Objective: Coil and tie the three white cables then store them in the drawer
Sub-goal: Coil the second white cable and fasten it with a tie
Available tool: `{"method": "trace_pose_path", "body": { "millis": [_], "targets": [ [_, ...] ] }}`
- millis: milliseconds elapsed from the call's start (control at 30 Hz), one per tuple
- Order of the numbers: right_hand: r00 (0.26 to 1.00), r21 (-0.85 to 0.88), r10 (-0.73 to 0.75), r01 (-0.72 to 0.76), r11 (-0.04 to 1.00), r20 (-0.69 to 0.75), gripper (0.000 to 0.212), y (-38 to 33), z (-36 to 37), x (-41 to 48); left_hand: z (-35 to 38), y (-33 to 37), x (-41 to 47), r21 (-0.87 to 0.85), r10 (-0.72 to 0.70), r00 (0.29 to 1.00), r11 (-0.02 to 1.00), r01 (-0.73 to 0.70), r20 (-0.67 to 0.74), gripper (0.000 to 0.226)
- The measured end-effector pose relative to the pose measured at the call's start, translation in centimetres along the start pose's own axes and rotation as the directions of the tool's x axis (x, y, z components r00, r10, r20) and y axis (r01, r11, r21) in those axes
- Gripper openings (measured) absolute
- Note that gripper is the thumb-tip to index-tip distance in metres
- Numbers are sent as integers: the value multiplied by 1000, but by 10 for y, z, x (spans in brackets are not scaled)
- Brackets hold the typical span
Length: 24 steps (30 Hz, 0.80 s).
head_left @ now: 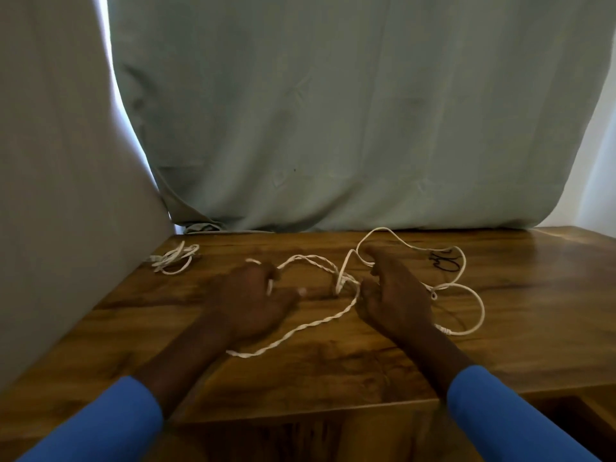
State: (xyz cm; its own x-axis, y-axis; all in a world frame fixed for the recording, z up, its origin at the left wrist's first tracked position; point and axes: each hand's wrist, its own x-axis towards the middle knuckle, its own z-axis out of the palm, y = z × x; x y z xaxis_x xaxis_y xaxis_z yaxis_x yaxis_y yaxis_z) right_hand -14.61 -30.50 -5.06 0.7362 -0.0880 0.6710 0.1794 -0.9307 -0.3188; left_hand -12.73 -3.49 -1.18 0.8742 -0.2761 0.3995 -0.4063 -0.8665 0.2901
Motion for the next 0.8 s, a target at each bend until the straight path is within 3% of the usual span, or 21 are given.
{"method": "trace_pose_path", "body": {
  "millis": [67,167,267,333,433,500,533,600,667,733,800],
  "targets": [
    [989,-130,-118,129,983,88,69,1,0,7,20,14,-12,47,77,995,996,-80,59,62],
    [954,-283,-222,274,919,200,49,11,-4,35,37,12,-14,38,179,983,983,-180,29,36],
    [965,-474,-199,256,843,169,25,22,-22,63,35,-3,-8,94,206,978,974,-206,18,27],
    [972,-554,-159,231,800,175,24,34,-36,71,28,-14,-10,75,215,976,973,-218,37,26],
    [938,-421,-179,297,857,298,60,50,-46,64,21,-28,-15,64,253,965,964,-257,75,22],
    [874,-269,-317,427,863,368,74,41,-44,52,20,-31,-16,79,304,948,947,-311,89,13],
    [835,-272,-387,506,818,391,74,33,-40,49,20,-31,-16,87,322,942,940,-329,94,11],
    [790,-347,-433,590,729,434,66,21,-26,51,21,-27,-16,107,331,938,934,-341,98,11],
    [810,-400,-377,560,726,449,42,20,-16,55,20,-28,-16,105,298,951,946,-305,82,8],
    [877,-375,-336,456,807,344,28,31,-13,58,17,-34,-17,78,219,976,972,-220,14,6],
    [947,-177,-288,311,934,142,25,49,-12,53,11,-41,-20,-130,94,992,986,-104,-86,8]
  ]
}}
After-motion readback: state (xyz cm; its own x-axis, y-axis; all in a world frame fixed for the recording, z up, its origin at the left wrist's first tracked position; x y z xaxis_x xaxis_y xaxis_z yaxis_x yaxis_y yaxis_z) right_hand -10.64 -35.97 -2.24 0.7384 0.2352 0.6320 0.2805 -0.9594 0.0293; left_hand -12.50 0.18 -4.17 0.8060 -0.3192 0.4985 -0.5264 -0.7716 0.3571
